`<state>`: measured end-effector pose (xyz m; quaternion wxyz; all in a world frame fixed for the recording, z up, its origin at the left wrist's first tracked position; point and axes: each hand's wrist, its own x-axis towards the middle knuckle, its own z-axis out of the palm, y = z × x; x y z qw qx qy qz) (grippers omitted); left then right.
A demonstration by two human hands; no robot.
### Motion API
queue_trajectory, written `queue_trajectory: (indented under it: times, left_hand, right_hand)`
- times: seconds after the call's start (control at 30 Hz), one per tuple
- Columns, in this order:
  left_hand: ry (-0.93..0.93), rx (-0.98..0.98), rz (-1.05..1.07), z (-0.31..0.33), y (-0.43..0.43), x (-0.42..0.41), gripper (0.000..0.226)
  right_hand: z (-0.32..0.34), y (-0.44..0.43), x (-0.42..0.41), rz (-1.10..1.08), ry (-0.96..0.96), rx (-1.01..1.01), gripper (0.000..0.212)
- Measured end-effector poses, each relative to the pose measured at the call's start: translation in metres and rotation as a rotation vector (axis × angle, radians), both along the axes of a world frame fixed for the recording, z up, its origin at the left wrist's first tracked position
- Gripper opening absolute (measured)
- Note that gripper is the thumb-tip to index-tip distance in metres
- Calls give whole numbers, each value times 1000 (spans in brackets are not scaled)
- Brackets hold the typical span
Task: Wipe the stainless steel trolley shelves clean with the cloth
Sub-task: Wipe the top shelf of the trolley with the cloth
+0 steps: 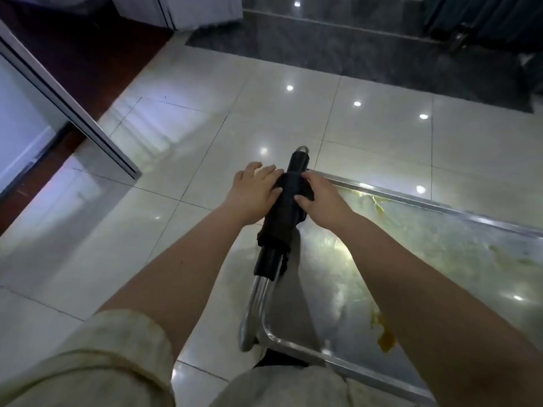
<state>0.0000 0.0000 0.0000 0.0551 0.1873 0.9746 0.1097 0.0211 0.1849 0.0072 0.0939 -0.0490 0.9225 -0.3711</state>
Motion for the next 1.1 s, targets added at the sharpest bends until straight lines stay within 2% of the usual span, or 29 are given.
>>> queue_trajectory:
  times: [0.17,0.3,0.4,0.5,0.6,0.67,0.83,1.0,1.1]
  left_hand:
    - [-160,162,-66,-6,-2,-19,47]
    - [-256,316,1,-4,-7,-26,32]
    - [-290,338,18,-2,-6,-30,28]
    - [-287,325,53,6,-3,-35,38]
    - [-122,104,12,16,-2,-33,38]
    - [21,18,-27,22,-3,-25,34]
    - [219,42,-11,48,4,5,28]
    - [465,-35,-64,91,39,45,26]
    - [579,-31,-106,112,74,70,25]
  right_hand:
    - [-13,-2,-9,-169,-111,-187,49]
    - [-16,1,-15,-246,-190,-282,42]
    - [-13,1,-20,-256,-230,-255,42]
    - [-6,1,-24,-214,-192,-85,40]
    - [7,-2,-23,-113,-63,176,24]
    - [15,-2,-17,-86,34,244,20]
    - [43,13,4,-61,281,238,25]
    - [80,48,35,12,371,169,10]
    - [99,85,59,37,465,187,12]
